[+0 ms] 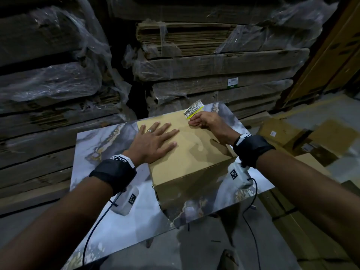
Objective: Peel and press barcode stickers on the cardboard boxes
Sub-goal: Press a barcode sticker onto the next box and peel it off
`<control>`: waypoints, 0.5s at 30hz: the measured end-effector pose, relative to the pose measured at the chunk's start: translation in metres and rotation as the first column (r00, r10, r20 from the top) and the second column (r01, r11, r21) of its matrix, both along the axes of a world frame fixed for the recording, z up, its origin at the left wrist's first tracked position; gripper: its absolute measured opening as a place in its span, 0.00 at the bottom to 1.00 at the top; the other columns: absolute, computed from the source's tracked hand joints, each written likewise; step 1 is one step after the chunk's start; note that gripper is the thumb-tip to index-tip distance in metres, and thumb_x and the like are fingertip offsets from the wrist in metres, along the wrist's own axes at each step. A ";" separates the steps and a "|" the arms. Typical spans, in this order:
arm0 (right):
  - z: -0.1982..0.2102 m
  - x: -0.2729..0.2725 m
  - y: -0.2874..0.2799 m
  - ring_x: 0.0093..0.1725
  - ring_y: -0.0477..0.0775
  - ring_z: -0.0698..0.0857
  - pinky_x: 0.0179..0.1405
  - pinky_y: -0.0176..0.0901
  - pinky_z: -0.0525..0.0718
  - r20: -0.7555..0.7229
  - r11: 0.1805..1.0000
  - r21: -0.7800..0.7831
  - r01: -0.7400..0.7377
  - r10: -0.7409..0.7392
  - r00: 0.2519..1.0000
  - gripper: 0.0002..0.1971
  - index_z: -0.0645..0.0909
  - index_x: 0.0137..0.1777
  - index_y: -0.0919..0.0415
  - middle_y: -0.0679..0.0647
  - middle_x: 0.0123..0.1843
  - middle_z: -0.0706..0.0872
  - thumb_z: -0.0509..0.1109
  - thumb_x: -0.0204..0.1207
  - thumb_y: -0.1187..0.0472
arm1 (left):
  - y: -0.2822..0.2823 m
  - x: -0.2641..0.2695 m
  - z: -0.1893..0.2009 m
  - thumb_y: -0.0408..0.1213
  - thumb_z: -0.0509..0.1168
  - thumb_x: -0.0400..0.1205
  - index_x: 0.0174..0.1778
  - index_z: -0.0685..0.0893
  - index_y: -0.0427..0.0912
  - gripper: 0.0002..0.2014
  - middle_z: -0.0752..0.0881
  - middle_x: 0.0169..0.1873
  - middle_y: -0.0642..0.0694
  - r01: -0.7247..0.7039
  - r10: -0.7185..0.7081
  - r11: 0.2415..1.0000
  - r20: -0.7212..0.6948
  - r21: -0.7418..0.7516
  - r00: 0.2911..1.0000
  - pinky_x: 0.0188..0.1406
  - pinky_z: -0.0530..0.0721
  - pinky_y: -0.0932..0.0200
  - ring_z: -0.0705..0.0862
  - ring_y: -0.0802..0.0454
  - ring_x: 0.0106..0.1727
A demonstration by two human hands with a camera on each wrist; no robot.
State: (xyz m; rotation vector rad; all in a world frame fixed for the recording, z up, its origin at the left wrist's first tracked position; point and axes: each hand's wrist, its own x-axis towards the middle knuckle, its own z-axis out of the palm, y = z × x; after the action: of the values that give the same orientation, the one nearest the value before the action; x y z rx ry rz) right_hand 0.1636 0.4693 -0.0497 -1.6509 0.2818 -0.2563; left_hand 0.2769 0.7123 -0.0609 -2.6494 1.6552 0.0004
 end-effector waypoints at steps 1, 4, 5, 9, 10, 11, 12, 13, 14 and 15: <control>0.001 -0.002 0.001 0.55 0.53 0.92 0.57 0.39 0.86 0.001 1.000 -0.020 -0.003 0.003 1.000 0.15 0.87 0.53 0.64 0.62 0.54 0.93 0.63 0.74 0.57 | 0.000 -0.002 -0.001 0.73 0.30 0.80 0.87 0.48 0.71 0.36 0.53 0.89 0.55 -0.021 0.021 1.000 0.013 0.000 1.000 0.79 0.57 0.31 0.54 0.43 0.89; 0.003 -0.010 0.006 0.56 0.51 0.91 0.60 0.43 0.86 -0.006 0.984 -0.180 0.010 -0.011 1.000 0.12 0.88 0.54 0.61 0.58 0.54 0.93 0.69 0.77 0.57 | 0.002 -0.008 -0.001 0.74 0.28 0.78 0.87 0.48 0.70 0.39 0.54 0.89 0.51 -0.109 0.109 0.994 0.037 0.005 0.993 0.81 0.57 0.30 0.56 0.40 0.88; 0.003 -0.015 0.009 0.56 0.49 0.90 0.59 0.43 0.86 -0.008 0.959 -0.282 0.025 -0.029 1.000 0.11 0.88 0.56 0.60 0.56 0.55 0.92 0.71 0.78 0.57 | 0.003 -0.011 0.001 0.74 0.28 0.77 0.87 0.49 0.69 0.40 0.55 0.89 0.49 -0.141 0.141 0.990 0.035 -0.003 0.989 0.82 0.56 0.30 0.56 0.39 0.88; 0.004 -0.045 0.020 0.63 0.54 0.81 0.64 0.51 0.83 -0.006 0.732 -0.674 0.101 -0.142 0.990 0.24 0.81 0.68 0.55 0.56 0.64 0.84 0.71 0.73 0.49 | 0.008 -0.024 0.000 0.74 0.32 0.78 0.87 0.58 0.62 0.41 0.61 0.87 0.41 -0.272 0.275 0.959 0.020 -0.079 0.961 0.80 0.62 0.32 0.60 0.35 0.85; 0.004 -0.053 0.022 0.66 0.56 0.77 0.66 0.53 0.79 -0.027 0.673 -0.734 0.089 -0.159 0.987 0.28 0.79 0.71 0.54 0.57 0.66 0.81 0.69 0.71 0.45 | 0.009 -0.028 -0.001 0.74 0.33 0.78 0.87 0.60 0.60 0.42 0.62 0.86 0.39 -0.310 0.312 0.946 0.006 -0.098 0.950 0.79 0.65 0.32 0.62 0.33 0.84; 0.003 -0.059 0.022 0.69 0.58 0.73 0.68 0.56 0.76 -0.052 0.629 -0.773 0.075 -0.180 0.982 0.31 0.77 0.73 0.53 0.57 0.69 0.78 0.66 0.69 0.42 | 0.010 -0.031 -0.003 0.74 0.35 0.79 0.86 0.61 0.58 0.42 0.61 0.85 0.36 -0.353 0.353 0.929 -0.024 -0.114 0.935 0.78 0.67 0.32 0.62 0.30 0.84; 0.003 -0.064 0.022 0.72 0.60 0.70 0.71 0.58 0.74 -0.079 0.598 -0.799 0.064 -0.210 0.975 0.34 0.75 0.74 0.52 0.57 0.72 0.75 0.64 0.68 0.40 | 0.011 -0.034 -0.005 0.74 0.37 0.80 0.86 0.61 0.57 0.41 0.60 0.85 0.34 -0.400 0.395 0.908 -0.065 -0.125 0.916 0.77 0.68 0.31 0.61 0.27 0.83; 0.002 -0.067 0.022 0.76 0.62 0.68 0.74 0.61 0.72 -0.103 0.579 -0.814 0.057 -0.239 0.965 0.35 0.74 0.75 0.50 0.58 0.76 0.72 0.63 0.67 0.37 | 0.011 -0.039 -0.006 0.73 0.41 0.81 0.86 0.60 0.56 0.40 0.57 0.86 0.32 -0.449 0.437 0.883 -0.112 -0.133 0.892 0.78 0.68 0.31 0.61 0.25 0.83; 0.002 -0.069 0.022 0.79 0.64 0.66 0.76 0.64 0.70 -0.126 0.564 -0.824 0.047 -0.264 0.956 0.37 0.72 0.75 0.50 0.59 0.79 0.69 0.61 0.67 0.35 | 0.010 -0.045 -0.007 0.72 0.44 0.83 0.87 0.58 0.55 0.39 0.54 0.86 0.30 -0.496 0.475 0.857 -0.159 -0.141 0.866 0.79 0.67 0.31 0.59 0.24 0.83; 0.000 -0.069 0.021 0.80 0.66 0.64 0.77 0.67 0.69 -0.150 0.557 -0.830 0.032 -0.278 0.949 0.38 0.71 0.76 0.49 0.60 0.80 0.66 0.60 0.67 0.34 | 0.009 -0.052 -0.008 0.70 0.46 0.84 0.88 0.57 0.54 0.37 0.50 0.87 0.28 -0.536 0.504 0.832 -0.205 -0.146 0.839 0.79 0.67 0.31 0.59 0.23 0.84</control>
State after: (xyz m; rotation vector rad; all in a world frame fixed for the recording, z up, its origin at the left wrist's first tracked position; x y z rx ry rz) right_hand 0.0942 0.4900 -0.0497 -2.6286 0.5805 -0.3278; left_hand 0.2253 0.7216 -0.0686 -3.2449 0.9344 0.0572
